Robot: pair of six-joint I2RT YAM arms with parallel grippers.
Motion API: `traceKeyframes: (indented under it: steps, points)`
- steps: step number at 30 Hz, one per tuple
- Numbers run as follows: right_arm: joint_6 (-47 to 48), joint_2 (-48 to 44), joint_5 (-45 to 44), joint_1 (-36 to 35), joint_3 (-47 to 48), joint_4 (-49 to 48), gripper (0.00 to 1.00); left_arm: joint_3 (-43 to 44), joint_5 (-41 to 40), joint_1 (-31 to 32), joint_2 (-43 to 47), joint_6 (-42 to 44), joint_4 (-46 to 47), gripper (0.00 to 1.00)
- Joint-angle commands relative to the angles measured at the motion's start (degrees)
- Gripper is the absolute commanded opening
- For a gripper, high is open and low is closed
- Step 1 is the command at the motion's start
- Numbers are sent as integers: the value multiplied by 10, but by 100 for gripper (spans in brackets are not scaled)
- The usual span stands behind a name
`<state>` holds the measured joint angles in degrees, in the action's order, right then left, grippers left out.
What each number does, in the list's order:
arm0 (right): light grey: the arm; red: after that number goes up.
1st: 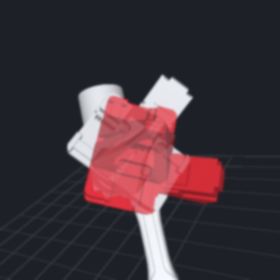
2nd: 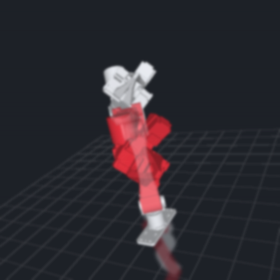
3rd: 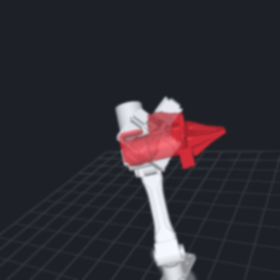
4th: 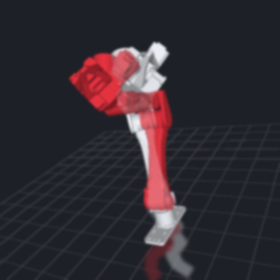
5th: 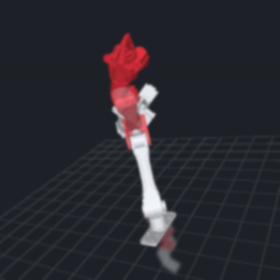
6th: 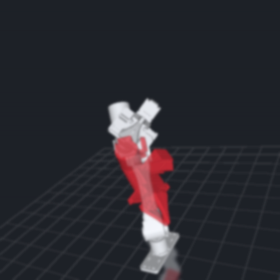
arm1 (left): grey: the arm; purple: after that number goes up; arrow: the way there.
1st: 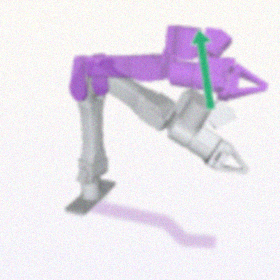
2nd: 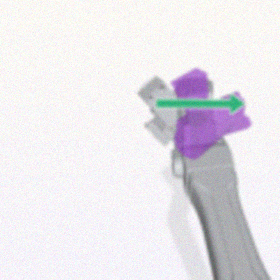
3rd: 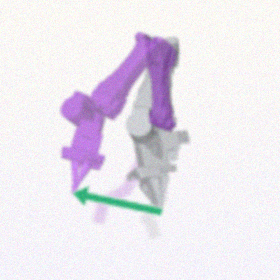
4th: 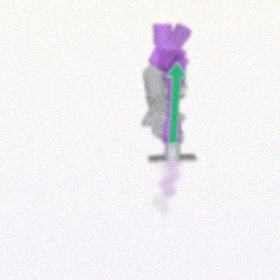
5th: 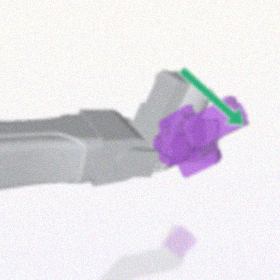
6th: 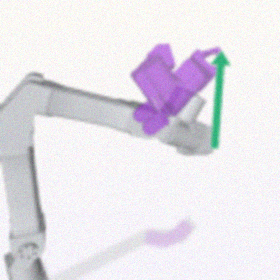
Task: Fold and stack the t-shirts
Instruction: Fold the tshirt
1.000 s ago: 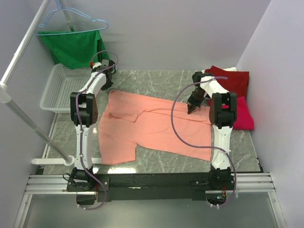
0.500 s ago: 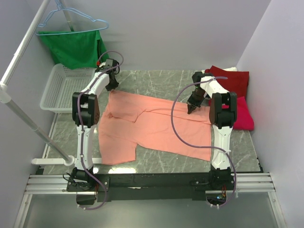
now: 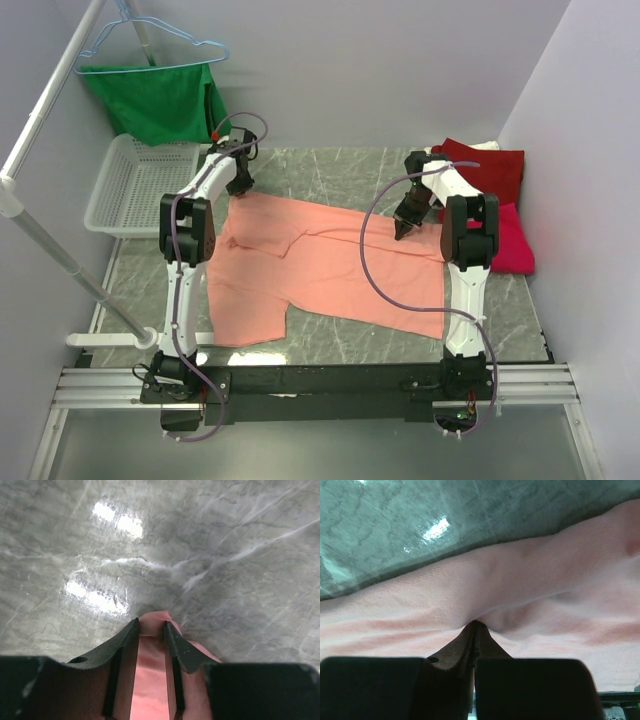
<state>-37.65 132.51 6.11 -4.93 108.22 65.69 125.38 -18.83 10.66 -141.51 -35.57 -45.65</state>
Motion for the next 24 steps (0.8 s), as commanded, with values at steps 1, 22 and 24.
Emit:
traceKeyframes:
  steps: [1, 22, 24]
  points:
    - [-6, 5, -30, 7, -1, 6, 0, -9, -16, 3, 2, 9, -7, 32]
    - [-1, 27, -29, 6, 56, 33, 0, 55, -270, -22, -81, -16, -102, 21]
    - [4, 35, -29, 6, 82, 37, 0, 58, -275, -34, -81, -20, -107, 22]
